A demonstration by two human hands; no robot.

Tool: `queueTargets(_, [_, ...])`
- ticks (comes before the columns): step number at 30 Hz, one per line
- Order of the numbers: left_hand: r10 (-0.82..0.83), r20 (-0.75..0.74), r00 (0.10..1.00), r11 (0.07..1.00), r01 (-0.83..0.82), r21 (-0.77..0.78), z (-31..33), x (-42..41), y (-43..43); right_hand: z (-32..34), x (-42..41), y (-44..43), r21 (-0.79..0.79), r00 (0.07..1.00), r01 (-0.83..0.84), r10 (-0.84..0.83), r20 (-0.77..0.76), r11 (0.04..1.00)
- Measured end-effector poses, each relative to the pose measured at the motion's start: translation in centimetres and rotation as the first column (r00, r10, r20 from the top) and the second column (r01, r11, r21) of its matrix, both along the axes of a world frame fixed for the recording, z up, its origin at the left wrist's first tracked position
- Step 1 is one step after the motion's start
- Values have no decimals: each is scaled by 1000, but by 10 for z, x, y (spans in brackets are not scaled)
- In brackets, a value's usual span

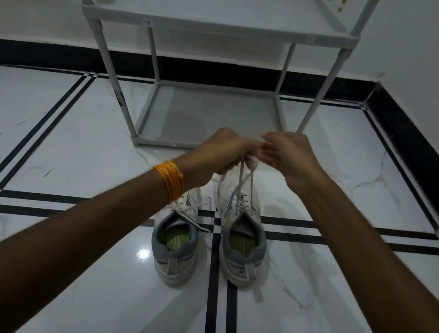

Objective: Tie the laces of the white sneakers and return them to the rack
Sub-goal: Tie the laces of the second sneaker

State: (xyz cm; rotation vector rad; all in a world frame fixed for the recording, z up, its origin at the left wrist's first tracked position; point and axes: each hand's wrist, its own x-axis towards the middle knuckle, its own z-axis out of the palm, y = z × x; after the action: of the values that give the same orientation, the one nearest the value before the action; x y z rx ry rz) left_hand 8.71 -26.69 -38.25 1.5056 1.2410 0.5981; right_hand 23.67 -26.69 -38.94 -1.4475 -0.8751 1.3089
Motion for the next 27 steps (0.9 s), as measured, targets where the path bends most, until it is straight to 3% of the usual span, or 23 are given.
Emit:
queueTargets(1, [-3, 88, 996, 988, 17, -157, 2, -1, 3, 4, 0, -7, 61, 993, -12, 5, 117, 998])
queueTargets(3, [6, 193, 981, 958, 49, -282, 3, -2, 7, 15, 0, -22, 149, 958, -105, 60, 280, 983])
queueTargets(7, [75, 271, 960, 950, 13, -311, -2, -1, 8, 24, 3, -45, -3, 842, -423, 394, 368, 906])
queueTargets(10, [77, 250, 965, 965, -9, -264, -4, -2, 8, 19, 12, -48, -14, 832, -374, 342, 437, 927])
queueTargets(13, [75, 136, 988, 985, -52, -162, -6, -9, 7, 17, 24, -42, 61, 781, -281, 191, 595, 958])
queueTargets(15, [75, 15, 997, 997, -75, -16, -12, -14, 9, 12, 33, -37, 91, 711, -222, 97, 697, 971])
queueTargets(17, [137, -248, 959, 949, -56, 309, -27, -23, 12, 1, 45, -33, 78, 553, -147, 17, 833, 986])
queueTargets(19, [270, -536, 800, 802, 121, 585, -48, -40, 13, -11, 59, -32, 30, 352, -68, -5, 936, 997])
queueTargets(20, [309, -622, 719, 762, 204, 614, -58, -50, 13, -19, 64, -32, 2, 273, -25, 5, 962, 1000])
queueTargets(22, [294, -767, 570, 792, 304, 530, -76, -70, 11, -33, 71, -33, -85, 173, 56, 74, 982, 995])
queueTargets(24, [221, -884, 412, 852, 359, 380, -86, -75, 4, -46, 69, -34, -256, 172, 81, 239, 955, 963])
queueTargets(25, [201, -901, 385, 861, 370, 350, -90, -73, 0, -53, 66, -35, -352, 185, 61, 336, 924, 934])
queueTargets(27, [204, -862, 464, 842, 366, 397, -94, -61, -6, -62, 58, -37, -474, 165, -13, 469, 868, 881])
